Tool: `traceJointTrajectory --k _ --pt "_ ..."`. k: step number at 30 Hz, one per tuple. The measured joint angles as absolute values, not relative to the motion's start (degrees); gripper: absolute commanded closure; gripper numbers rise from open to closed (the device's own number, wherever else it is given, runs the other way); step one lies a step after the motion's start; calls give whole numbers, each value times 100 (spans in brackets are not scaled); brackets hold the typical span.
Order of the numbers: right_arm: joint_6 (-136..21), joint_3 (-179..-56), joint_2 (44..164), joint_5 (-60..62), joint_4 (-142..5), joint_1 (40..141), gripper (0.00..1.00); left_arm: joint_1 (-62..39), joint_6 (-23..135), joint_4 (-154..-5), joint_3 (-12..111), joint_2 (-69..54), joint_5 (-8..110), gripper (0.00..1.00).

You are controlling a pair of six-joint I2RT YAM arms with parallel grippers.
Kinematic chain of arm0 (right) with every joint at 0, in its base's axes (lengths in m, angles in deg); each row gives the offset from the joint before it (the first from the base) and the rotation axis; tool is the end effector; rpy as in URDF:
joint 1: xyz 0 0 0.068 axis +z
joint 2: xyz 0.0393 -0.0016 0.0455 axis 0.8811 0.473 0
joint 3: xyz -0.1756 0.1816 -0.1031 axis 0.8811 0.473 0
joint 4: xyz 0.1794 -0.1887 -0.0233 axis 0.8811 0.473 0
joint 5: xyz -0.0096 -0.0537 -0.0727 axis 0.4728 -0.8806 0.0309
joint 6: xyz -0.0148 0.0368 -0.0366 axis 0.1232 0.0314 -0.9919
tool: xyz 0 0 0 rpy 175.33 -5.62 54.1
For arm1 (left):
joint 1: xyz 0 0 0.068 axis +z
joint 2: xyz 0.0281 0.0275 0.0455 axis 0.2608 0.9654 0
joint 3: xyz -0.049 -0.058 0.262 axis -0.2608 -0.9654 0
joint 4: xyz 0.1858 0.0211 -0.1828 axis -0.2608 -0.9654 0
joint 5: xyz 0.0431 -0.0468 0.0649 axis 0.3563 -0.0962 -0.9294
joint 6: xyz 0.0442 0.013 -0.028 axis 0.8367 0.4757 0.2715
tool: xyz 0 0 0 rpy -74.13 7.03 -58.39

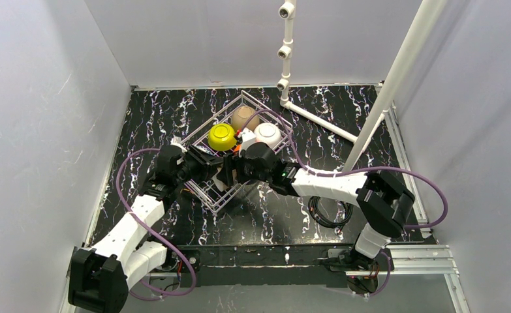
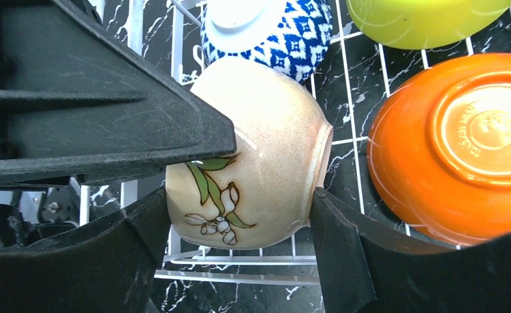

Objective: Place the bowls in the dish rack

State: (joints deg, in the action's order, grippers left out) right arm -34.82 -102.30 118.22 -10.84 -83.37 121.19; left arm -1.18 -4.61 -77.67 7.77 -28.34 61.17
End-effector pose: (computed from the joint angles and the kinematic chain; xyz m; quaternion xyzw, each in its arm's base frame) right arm 0.1962 0.3273 0.2462 -0.1933 0.7998 0.3789 0.4236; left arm 0.2048 -0.0717 0.2469 -0.2974 0.7570 -0.4900 0.3138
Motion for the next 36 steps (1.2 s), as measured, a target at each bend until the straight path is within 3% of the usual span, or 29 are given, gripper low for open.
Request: traceJointTrajectory --k 7,17,26,36 --pt "-4064 -10237 11745 -1499 -8239 12193 44 -122 -102 -8752 1496 -2841 5964 42" --pt "-4756 -10237 11741 -1582 -8320 12191 44 -122 956 -10685 2338 -3136 5022 32" --pt "-5749 -10374 11743 -1414 -8141 12237 45 -122 1738 -11861 2978 -3820 3734 15" --pt "-6922 -10770 11850 -1647 -7782 12451 43 -122 2210 -12525 3105 -3936 2921 11"
